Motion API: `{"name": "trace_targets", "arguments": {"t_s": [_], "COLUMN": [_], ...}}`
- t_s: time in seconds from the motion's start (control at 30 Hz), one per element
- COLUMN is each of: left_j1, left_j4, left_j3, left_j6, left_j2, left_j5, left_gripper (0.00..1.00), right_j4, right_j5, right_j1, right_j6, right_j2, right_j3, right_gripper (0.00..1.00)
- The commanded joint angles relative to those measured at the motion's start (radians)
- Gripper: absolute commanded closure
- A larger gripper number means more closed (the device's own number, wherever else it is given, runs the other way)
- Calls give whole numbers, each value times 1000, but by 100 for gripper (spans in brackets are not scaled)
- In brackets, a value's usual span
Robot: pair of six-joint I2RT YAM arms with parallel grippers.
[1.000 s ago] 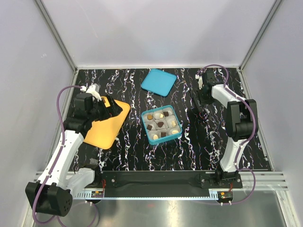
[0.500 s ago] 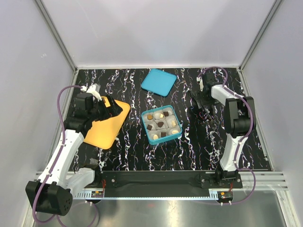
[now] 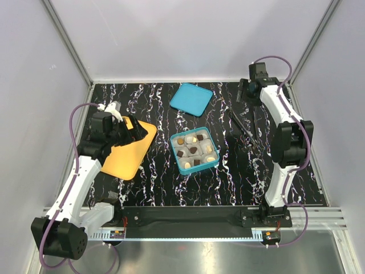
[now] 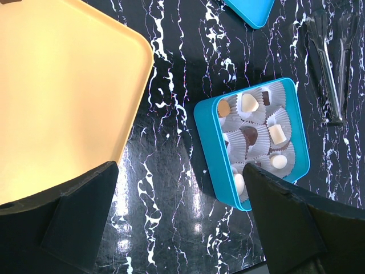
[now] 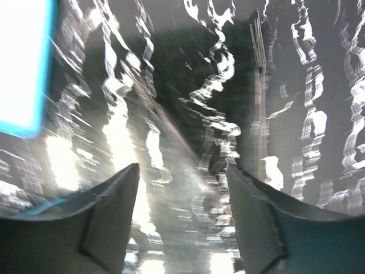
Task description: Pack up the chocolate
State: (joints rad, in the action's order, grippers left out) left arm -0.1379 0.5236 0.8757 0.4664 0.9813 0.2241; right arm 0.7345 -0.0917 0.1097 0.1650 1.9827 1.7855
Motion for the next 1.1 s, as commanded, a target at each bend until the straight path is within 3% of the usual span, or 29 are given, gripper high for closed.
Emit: {"name": "trace_targets", "arguments": {"t_s": [0.0, 0.1, 0.23, 0.33, 0.53, 0.73, 1.07], "left_j1": [4, 4, 4, 4, 4, 11, 20], "left_j4": [-33, -24, -27, -27, -28, -33, -40], "left_j3": [11, 12, 9, 11, 12, 11, 5], "left_j6": [-21, -28, -25, -28, -26, -23, -20], "left_j2": [-6, -1, -9, -9, -7, -9, -9], "left_j5": [-12, -19, -22, -20, -12, 0, 20], "left_gripper": [1, 1, 1, 1, 1, 1, 1], "right_j4": [52, 163, 261, 281, 96, 111, -50], "right_j5": [-49, -173, -220, -217, -195, -204, -132], "right_j1": [42, 113, 194, 214, 243, 263, 266], "right_j6": [364, 496, 617, 703, 804, 808, 780], "right_j2": [50, 175, 382, 464, 456, 539, 565], "right_j3": [103, 268, 564, 659, 517, 580, 511], "right_gripper": [34, 35, 40, 42, 44, 44, 44]}}
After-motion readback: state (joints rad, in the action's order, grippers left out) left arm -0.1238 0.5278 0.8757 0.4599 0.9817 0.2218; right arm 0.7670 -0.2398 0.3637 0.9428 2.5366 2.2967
